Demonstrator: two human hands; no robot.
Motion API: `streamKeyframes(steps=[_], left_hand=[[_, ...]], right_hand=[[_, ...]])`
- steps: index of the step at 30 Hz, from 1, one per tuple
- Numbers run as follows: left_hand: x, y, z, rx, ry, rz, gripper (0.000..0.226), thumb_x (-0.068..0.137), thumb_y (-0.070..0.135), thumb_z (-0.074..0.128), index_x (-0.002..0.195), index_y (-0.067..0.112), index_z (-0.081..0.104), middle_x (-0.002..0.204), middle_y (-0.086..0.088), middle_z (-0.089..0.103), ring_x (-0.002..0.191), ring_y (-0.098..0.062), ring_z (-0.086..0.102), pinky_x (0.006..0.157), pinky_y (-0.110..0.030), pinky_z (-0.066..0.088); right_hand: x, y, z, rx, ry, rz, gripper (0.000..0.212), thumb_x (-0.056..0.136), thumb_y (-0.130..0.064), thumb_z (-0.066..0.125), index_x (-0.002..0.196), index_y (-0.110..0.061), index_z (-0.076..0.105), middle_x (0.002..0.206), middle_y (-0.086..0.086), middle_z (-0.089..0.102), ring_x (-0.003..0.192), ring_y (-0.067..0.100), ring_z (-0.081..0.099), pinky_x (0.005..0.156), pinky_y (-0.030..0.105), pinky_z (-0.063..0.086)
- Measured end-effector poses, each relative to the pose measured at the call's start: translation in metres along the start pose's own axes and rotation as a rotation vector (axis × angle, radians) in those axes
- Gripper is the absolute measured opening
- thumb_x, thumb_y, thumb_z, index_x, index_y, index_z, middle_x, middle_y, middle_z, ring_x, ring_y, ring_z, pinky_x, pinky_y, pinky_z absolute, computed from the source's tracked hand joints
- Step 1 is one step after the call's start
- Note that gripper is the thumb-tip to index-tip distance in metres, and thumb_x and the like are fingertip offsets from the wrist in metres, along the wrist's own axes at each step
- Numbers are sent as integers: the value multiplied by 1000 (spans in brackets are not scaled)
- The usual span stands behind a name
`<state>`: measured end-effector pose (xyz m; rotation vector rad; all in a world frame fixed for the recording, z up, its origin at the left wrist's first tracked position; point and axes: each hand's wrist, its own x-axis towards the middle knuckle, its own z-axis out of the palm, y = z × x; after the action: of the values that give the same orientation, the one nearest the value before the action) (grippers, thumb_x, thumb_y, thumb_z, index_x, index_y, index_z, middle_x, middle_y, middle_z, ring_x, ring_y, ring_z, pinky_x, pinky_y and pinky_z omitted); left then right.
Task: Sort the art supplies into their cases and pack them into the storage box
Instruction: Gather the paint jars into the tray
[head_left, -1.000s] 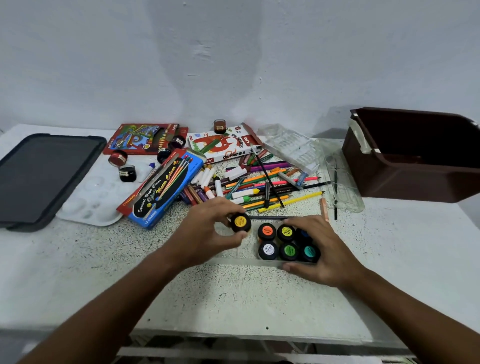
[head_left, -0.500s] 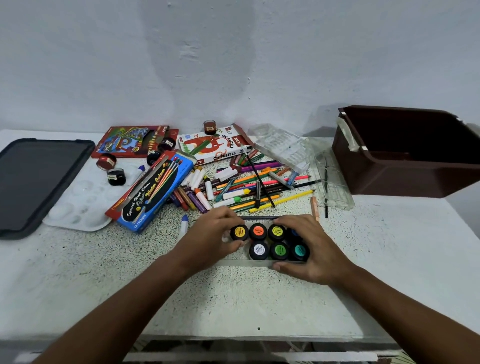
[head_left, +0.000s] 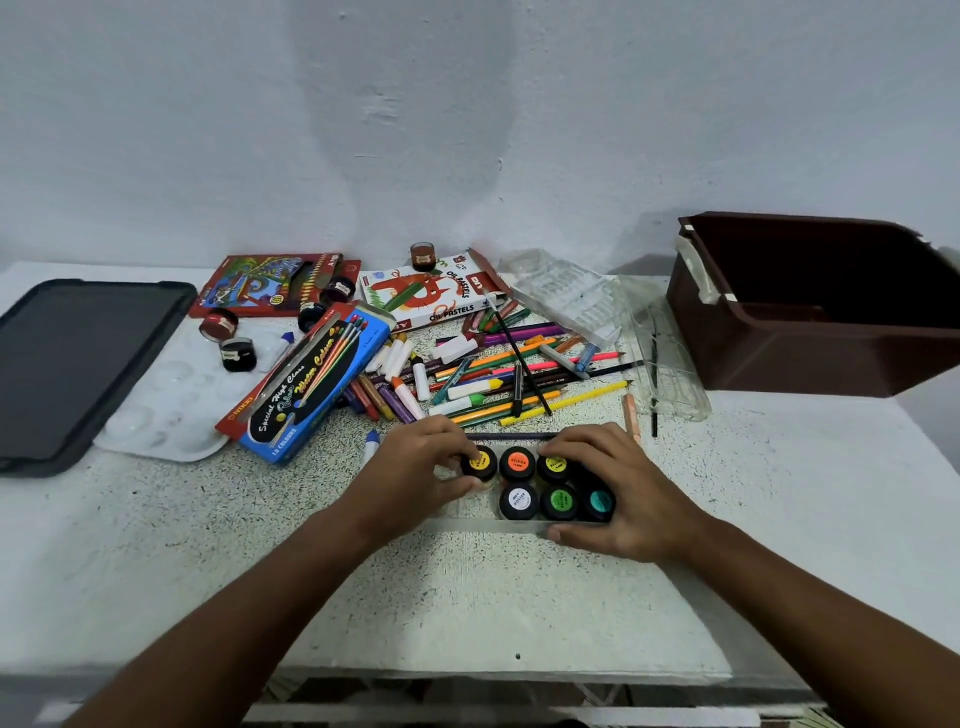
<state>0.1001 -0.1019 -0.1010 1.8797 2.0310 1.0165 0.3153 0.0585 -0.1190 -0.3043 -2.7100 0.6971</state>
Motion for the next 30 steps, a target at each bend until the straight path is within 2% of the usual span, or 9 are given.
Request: streamKeyframes(steps=[4,8,11,13,16,19,21,25,30], left_hand=[[0,0,-1,50,-12,14,30,68,19,86,95,12,75,92,3,68,75,-8,62,69,-26,55],[-3,-6,-6,-3,-24,18,35,71,21,84,103,14,72,96,4,66,75,-4,60,69,-17,52],[-6,-11,-19,-22,17,-23,34,76,33,75,105,15,70,96,5,65,77,-4,61,71,-17,54],[-8,-19,-35,36,109,-57,28,79,32,69,98,12,71,92,2,65,77,-6,61,69,-15,53],[-9,-47,-64,212,341,-166,13,82,13,73,92,6,71,88,-6,66,75,-15,60,64,-14,45],[-10,-88,-90,378,510,-311,11,81,1,71,92,-1,71,87,-19,67,77,-30,60,68,-30,43],[-13,-115,-103,429,552,-411,15,82,0,68,96,-2,70,93,-22,66,86,-37,60,76,-32,40],[-11,-149,-121,404,505,-619,35,85,8,65,120,3,64,119,-26,57,113,-41,51,97,-43,40],[2,-157,-127,407,383,-708,38,87,18,67,122,5,64,123,-29,56,116,-42,50,100,-44,39]], right_hand=[[14,-2,-15,-176,-161,-45,74,70,-73,63,130,-31,48,124,-10,46,110,13,45,91,37,44],[25,-7,-21,-237,-268,-46,82,68,-81,55,133,-34,39,125,-12,44,111,10,42,94,34,41],[23,-9,-15,-207,-264,-59,85,69,-81,54,138,-35,34,129,-10,41,116,11,41,97,35,39],[24,-13,-10,-212,-227,-91,83,72,-80,53,138,-34,37,130,-8,40,117,13,41,96,37,39],[31,-19,-7,-212,-195,-114,80,74,-79,53,138,-34,38,130,-10,41,118,12,40,96,36,38],[40,-24,-4,-198,-224,-124,78,74,-79,52,137,-35,40,129,-9,43,117,11,41,96,36,39],[45,-24,-2,-171,-238,-128,73,76,-76,53,133,-33,46,125,-8,45,114,12,43,94,38,41],[50,-23,-2,-120,-235,-116,65,78,-73,53,129,-31,50,120,-8,47,112,10,44,92,37,43],[54,-23,-1,-38,-197,-90,60,81,-67,56,130,-33,47,120,-10,50,111,9,46,90,33,45]])
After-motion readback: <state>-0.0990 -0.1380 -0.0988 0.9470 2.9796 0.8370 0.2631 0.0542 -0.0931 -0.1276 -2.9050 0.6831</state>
